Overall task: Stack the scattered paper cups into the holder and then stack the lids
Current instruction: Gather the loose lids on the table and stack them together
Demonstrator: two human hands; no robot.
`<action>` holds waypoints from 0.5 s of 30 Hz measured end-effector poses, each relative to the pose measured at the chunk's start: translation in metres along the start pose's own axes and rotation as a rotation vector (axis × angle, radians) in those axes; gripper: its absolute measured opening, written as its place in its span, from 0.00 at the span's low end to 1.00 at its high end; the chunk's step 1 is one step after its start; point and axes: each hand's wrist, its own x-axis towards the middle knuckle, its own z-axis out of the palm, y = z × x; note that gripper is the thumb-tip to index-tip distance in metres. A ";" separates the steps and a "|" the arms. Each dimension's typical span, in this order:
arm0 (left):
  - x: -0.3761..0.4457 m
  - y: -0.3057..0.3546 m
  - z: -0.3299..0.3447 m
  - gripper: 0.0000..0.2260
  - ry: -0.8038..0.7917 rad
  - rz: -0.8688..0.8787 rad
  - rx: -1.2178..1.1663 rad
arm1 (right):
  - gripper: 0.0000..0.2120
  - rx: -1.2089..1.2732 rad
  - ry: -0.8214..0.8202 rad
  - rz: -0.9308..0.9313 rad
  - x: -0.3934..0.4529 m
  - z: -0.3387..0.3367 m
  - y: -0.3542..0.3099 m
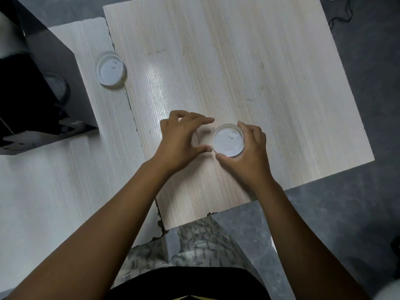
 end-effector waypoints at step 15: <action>-0.049 -0.065 -0.033 0.36 0.057 -0.188 -0.217 | 0.42 0.195 0.018 -0.065 -0.003 -0.001 -0.037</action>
